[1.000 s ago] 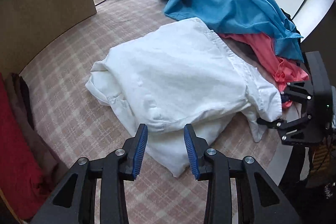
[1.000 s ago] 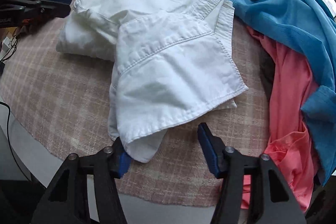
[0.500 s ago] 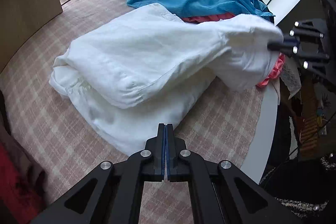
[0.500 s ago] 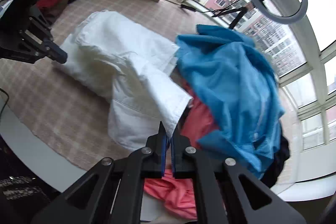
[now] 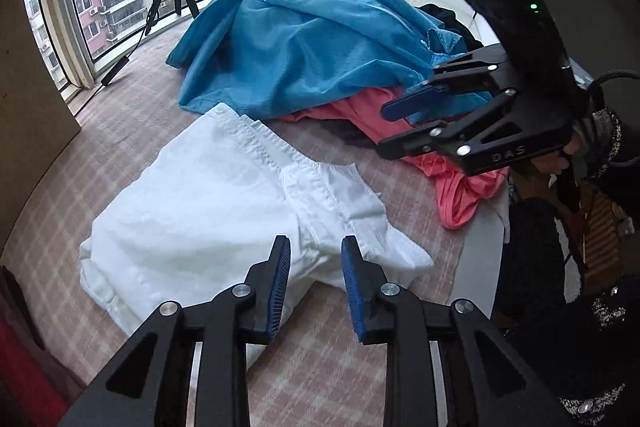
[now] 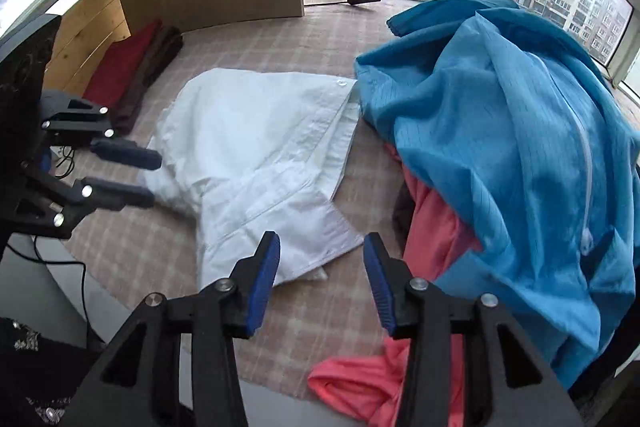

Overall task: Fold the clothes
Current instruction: 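Grasp the folded white shirt edge with both tools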

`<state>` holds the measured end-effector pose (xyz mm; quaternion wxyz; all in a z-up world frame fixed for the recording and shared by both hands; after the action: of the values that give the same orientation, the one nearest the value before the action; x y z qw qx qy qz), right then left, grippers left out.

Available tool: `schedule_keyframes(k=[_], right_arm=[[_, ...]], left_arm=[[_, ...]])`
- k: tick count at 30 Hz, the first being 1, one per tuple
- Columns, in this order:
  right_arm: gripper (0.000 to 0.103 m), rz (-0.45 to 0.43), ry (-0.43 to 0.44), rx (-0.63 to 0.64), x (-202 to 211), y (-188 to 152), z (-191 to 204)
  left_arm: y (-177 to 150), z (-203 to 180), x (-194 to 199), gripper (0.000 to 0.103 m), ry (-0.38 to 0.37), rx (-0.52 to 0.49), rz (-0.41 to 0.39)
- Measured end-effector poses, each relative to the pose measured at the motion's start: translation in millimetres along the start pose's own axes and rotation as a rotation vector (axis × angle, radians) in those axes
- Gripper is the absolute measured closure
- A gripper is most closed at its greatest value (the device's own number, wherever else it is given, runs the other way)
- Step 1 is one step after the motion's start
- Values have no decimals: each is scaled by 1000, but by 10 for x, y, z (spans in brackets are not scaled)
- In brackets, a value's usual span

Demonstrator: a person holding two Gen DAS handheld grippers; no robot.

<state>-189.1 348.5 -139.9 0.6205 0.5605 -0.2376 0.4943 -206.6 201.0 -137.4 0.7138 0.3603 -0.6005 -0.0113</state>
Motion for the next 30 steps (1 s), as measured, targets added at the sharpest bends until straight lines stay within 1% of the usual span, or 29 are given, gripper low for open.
schedule_keyframes(k=[1, 2, 4, 5, 6, 7, 9, 10, 12, 13, 14, 15, 16, 18, 20, 22, 23, 25, 27, 28, 29, 30], right_arm=[[60, 23, 10, 5, -179, 82, -101], [60, 52, 19, 1, -338, 121, -170], [63, 122, 47, 12, -548, 105, -219], [77, 158, 59, 24, -620, 80, -216], [86, 180, 66, 34, -662, 75, -222], [86, 144, 58, 30, -594, 142, -258], [86, 77, 46, 27, -480, 286, -318], [86, 57, 62, 36, -523, 396, -286], [86, 17, 93, 55, -607, 617, -222], [86, -4, 109, 65, -648, 727, -190], [86, -24, 125, 74, -690, 837, -157], [86, -31, 139, 88, -757, 932, -119], [86, 10, 137, 122, -922, 962, -67], [86, 101, 59, 199, -1199, 957, -52], [86, 166, -49, 243, -1300, 916, -162], [85, 180, -72, 203, -1207, 940, -274], [84, 174, -68, 187, -1130, 966, -290], [83, 123, 1, 180, -930, 1028, -277], [82, 45, 12, 148, -823, 1164, -327], [82, 8, 18, 132, -796, 1237, -358], [82, -3, 31, 118, -846, 1302, -386], [82, 6, 49, 103, -947, 1354, -396]], left_arm=[[24, 36, -90, 78, -1, 30, -5], [-9, 44, -214, 78, -38, 67, 19], [-140, 12, -503, 77, -149, 136, 105], [-210, -7, -580, 77, -162, 153, 129], [-283, -29, -608, 77, -141, 157, 138], [-325, -35, -570, 77, -135, 172, 123], [-332, 24, -348, 77, -153, 247, 69], [-326, 68, -213, 77, -153, 283, 41], [-326, 178, 79, 77, -118, 321, -32], [-333, 257, 203, 77, -83, 331, -58], [-344, 370, 286, 74, -39, 341, -72], [-357, 500, 347, 74, 11, 348, -81], [-370, 654, 378, 75, 64, 363, -83], [-365, 998, 294, 75, 152, 400, -61], [-383, 1314, 180, 75, 239, 418, -29], [-437, 1586, 76, 75, 290, 432, -5], [-464, 1716, 33, 75, 295, 451, 4], [-477, 1928, -36, 77, 266, 507, 8], [-450, 2010, -129, 77, 240, 527, -1], [-437, 2014, -188, 77, 233, 526, 7], [-424, 2018, -247, 77, 227, 525, 15], [-410, 2022, -306, 77, 221, 524, 23]])
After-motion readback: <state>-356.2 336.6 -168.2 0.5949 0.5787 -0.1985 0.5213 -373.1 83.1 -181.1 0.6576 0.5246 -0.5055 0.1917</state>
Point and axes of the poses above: each gripper's, at about its wrist camera, not at the fingertips, and x roughly against the way its jaws point, z to its left, y to its top, the point moved 4 cm from there along -x, roughly the way its jaws point, and after that the axes turned 11 degrees about y, right-handed, at the moved point
